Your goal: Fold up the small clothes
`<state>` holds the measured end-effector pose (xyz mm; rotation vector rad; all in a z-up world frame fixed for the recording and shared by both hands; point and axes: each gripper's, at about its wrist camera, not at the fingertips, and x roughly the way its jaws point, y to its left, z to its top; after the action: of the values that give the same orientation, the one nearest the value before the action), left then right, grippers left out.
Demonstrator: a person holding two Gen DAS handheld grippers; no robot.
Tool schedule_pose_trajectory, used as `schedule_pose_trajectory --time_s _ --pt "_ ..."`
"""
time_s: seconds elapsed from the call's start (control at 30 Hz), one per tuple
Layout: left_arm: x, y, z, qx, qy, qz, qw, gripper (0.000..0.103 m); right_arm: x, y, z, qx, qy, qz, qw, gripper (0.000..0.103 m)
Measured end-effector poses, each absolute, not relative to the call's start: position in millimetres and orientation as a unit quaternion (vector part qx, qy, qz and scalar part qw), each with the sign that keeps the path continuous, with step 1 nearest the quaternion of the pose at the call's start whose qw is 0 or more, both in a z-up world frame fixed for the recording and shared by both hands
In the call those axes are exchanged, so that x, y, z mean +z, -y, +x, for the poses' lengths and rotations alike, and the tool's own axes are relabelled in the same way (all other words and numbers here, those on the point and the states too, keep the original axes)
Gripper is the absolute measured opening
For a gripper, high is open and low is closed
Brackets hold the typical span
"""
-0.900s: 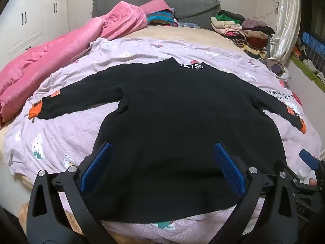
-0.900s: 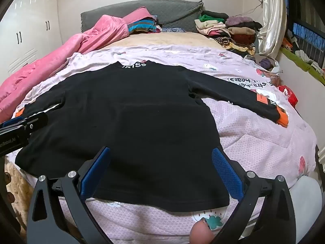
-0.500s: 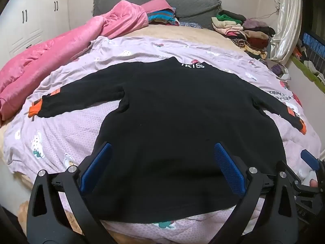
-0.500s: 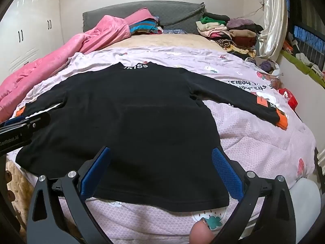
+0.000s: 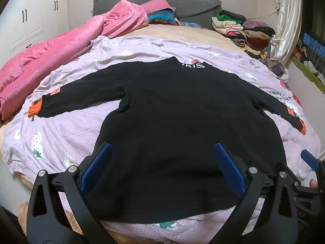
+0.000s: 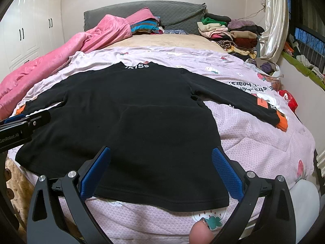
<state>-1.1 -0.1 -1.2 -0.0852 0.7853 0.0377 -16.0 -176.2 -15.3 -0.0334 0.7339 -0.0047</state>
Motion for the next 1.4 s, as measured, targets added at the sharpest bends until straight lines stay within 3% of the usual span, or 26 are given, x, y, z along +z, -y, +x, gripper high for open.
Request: schedule_pose_trajectory --time_s 1.4 --pt "-0.3 -2.1 1.0 0.016 -0.383 -0.042 0.923 0.094 -16.1 171.7 -14.3 0.000 -0.359 -0.022 0.933 0.099"
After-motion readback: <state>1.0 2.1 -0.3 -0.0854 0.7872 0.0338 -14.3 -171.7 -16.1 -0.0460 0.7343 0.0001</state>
